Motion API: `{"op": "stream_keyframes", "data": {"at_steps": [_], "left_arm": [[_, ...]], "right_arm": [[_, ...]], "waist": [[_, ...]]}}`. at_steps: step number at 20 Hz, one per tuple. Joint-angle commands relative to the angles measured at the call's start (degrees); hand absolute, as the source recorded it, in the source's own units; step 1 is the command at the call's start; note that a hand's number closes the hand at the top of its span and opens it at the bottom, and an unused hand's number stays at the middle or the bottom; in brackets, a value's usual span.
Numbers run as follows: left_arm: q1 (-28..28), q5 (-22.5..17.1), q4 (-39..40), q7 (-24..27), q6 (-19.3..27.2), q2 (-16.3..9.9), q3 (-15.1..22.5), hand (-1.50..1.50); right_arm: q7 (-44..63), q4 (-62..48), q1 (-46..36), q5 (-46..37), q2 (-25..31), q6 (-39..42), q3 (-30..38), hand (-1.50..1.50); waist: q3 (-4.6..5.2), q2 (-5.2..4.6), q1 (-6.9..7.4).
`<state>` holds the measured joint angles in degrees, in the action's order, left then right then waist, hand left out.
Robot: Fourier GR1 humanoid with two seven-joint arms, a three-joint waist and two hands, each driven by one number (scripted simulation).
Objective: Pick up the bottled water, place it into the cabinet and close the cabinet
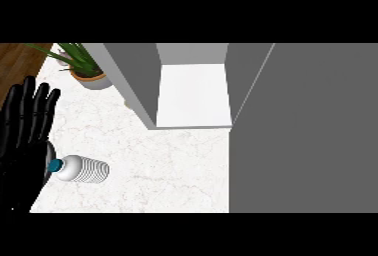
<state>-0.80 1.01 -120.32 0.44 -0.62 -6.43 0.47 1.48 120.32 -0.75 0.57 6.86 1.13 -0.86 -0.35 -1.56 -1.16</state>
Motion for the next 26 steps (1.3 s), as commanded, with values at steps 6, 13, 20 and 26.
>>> {"op": "stream_keyframes", "data": {"at_steps": [6,13,20,26], "left_arm": [[8.8,-5.4,-7.6,-6.7,10.3,4.1,-14.4,-1.5],[18.4,-17.9,-18.3,-17.9,20.7,6.4,-8.6,-1.5],[27.6,-18.3,-23.1,-14.0,22.6,6.4,-3.3,-1.5],[31.3,-22.0,-24.6,-14.0,20.2,6.4,-7.3,-1.5]], "right_arm": [[0.9,6.1,12.2,0.7,1.5,2.0,1.3,-1.5],[4.5,16.3,23.2,10.0,-0.4,7.5,-5.3,-1.5],[11.7,24.5,26.4,16.3,2.8,9.3,-0.5,-1.5],[4.2,28.2,38.3,17.7,2.5,14.4,0.3,-1.5]], "waist": [[0.39,2.16,1.85],[0.31,2.07,1.17],[0.36,1.75,1.35],[0.34,2.09,0.83]]}}
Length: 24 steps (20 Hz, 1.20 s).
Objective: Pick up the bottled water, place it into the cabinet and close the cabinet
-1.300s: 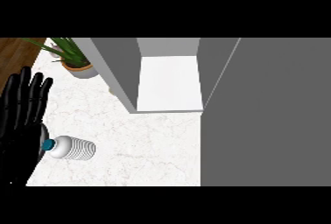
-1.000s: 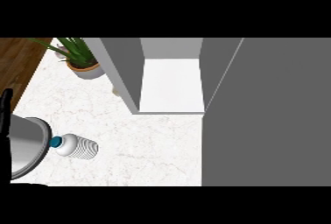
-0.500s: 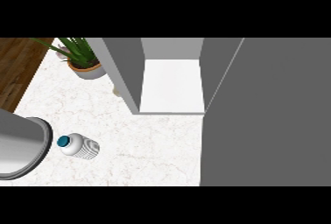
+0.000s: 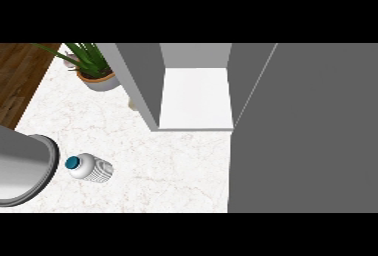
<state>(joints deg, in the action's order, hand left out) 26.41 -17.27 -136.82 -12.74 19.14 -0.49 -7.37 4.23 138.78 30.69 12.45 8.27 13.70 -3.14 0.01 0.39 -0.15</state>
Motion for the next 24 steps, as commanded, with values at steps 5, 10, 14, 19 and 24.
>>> {"op": "stream_keyframes", "data": {"at_steps": [5,10,14,19,24], "left_arm": [[5.5,-5.7,-8.9,-1.5,-1.2,0.1,-1.0,-1.5],[6.1,-3.0,-2.3,5.3,-0.1,0.5,3.9,-1.5],[5.4,-3.4,-0.5,3.6,0.6,0.5,2.6,-1.5],[3.5,-7.7,6.5,5.0,-2.4,0.5,-1.8,-1.5],[-1.1,-7.5,15.9,9.8,-1.8,0.5,-1.7,-1.5]], "right_arm": [[-2.3,7.5,7.8,2.3,-0.8,2.4,1.3,-1.5],[-3.6,11.3,13.8,3.5,-1.3,4.3,-0.1,-1.5],[-6.0,12.4,17.5,6.0,0.4,7.2,2.5,-1.5],[-9.1,12.1,22.1,3.4,-1.3,8.7,0.2,-1.5],[-11.6,9.8,19.9,5.0,-1.1,9.7,2.1,-1.5]], "waist": [[-0.01,0.06,-0.02],[0.04,0.06,-0.33],[0.03,-0.03,-0.6],[0.07,-0.09,-0.65],[0.05,-0.29,-0.62]]}}
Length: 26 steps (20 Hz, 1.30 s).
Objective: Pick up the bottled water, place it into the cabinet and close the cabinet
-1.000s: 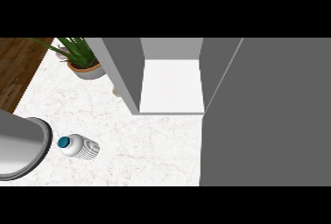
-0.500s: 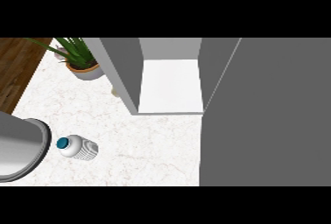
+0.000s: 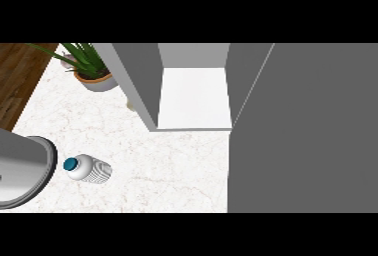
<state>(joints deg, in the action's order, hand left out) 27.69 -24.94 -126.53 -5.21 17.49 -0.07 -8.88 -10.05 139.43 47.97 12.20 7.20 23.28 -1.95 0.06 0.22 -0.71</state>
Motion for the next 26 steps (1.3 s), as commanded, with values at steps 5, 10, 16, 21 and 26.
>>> {"op": "stream_keyframes", "data": {"at_steps": [5,10,16,21,26], "left_arm": [[-1.9,-0.7,15.9,9.5,-3.3,0.1,0.4,-1.5],[-3.7,-1.7,22.9,11.4,-7.0,-0.3,-1.3,-1.5],[-5.8,-3.6,37.3,21.1,-12.7,0.1,-1.5,-1.5],[-11.9,-3.7,48.6,27.7,-14.7,0.1,-4.6,-1.5],[-21.4,-2.2,58.1,30.4,-11.3,0.0,-5.0,-1.5]], "right_arm": [[-2.3,9.1,8.8,8.2,1.9,4.2,4.7,-1.5],[-2.1,10.9,11.0,6.5,1.6,4.4,3.1,-1.5],[-3.8,11.3,13.5,3.3,0.2,4.3,1.0,-1.5],[-7.8,7.2,12.5,7.0,2.5,7.0,7.0,-1.5],[-8.9,5.8,12.4,4.9,1.0,7.0,6.4,-1.5]], "waist": [[0.0,-0.01,-0.41],[0.0,-0.08,-0.24],[0.08,-0.14,0.01],[0.03,-0.19,0.07],[0.01,-0.26,-0.1]]}}
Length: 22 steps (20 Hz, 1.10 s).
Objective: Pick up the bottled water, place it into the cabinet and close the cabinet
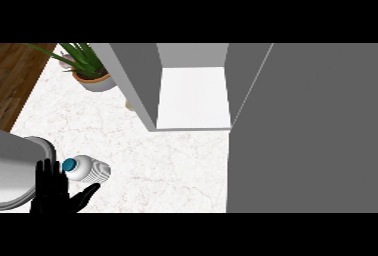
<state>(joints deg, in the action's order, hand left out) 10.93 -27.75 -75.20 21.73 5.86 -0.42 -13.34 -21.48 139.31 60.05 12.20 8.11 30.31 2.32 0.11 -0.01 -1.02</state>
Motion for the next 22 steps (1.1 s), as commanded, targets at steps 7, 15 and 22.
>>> {"op": "stream_keyframes", "data": {"at_steps": [7,15,22], "left_arm": [[-6.0,-0.5,18.2,10.0,-4.6,-2.4,-4.5,-1.5],[-14.3,-4.4,28.3,13.8,-10.5,-1.2,-6.8,-1.5],[-15.1,-8.1,31.7,16.2,-19.2,-2.8,-8.8,-1.5]], "right_arm": [[1.4,10.7,5.7,7.4,0.0,1.5,3.7,-1.5],[-1.0,8.3,6.1,8.8,0.6,3.7,7.0,-1.5],[-3.3,9.7,9.0,5.0,-1.1,5.6,5.8,-1.5]], "waist": [[0.05,-0.09,-0.03],[0.05,-0.16,0.07],[0.03,0.07,-0.14]]}}
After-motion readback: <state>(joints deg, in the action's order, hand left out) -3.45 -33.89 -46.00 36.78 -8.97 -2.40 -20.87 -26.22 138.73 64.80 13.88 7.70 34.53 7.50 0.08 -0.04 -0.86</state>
